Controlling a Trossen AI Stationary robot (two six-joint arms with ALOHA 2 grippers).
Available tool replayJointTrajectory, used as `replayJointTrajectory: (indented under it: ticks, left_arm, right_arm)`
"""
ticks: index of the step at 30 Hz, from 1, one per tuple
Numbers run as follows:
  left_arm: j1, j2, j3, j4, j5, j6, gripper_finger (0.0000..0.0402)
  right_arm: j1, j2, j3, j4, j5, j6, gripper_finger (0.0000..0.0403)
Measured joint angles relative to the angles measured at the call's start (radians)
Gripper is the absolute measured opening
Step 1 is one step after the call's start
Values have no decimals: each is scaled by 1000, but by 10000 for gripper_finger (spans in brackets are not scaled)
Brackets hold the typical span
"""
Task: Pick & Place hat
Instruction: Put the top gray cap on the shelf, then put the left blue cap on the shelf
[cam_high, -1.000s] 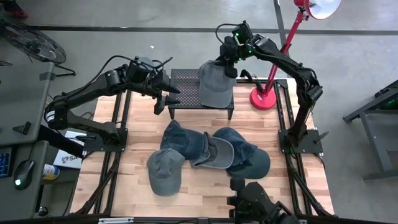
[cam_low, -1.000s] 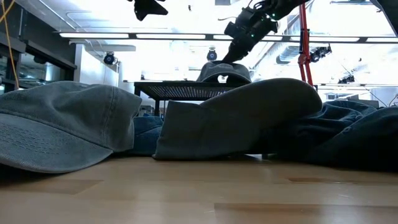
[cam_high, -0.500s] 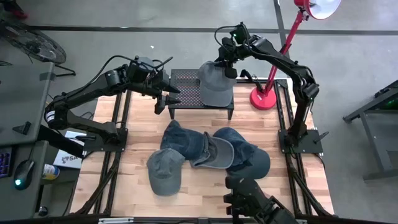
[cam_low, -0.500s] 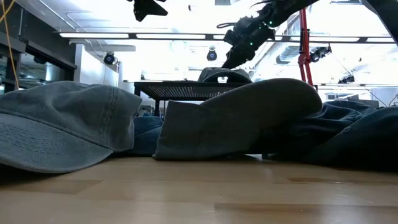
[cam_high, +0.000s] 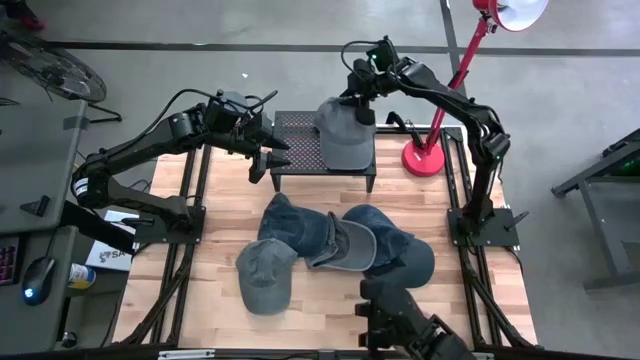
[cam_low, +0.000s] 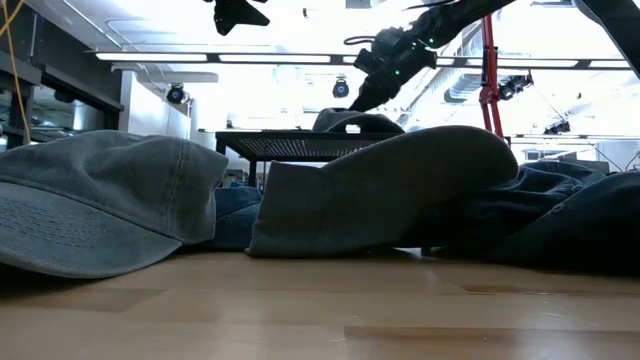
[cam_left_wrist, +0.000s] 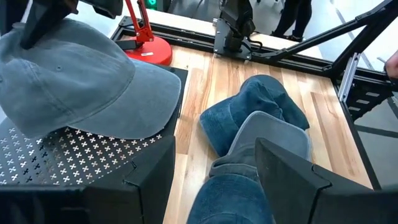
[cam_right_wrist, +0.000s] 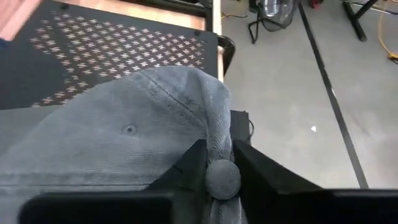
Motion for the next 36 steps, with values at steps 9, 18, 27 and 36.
replayJointTrajectory:
  ticks: [9, 18, 27, 36]
  left_arm:
    - [0, 0, 0, 0, 0, 0, 216]
    - [0, 0, 1, 0, 0, 0, 216]
    - [0, -9, 2, 0, -40, 6, 216]
    - [0, -55, 2, -9, -60, 36, 216]
  right_arm:
    - [23, 0, 0, 5, 81, 77, 173]
    - [30, -46, 0, 8, 155, 167, 211]
    - [40, -183, 2, -36, 191, 351, 226]
    - [156, -385, 2, -213, 223, 435, 226]
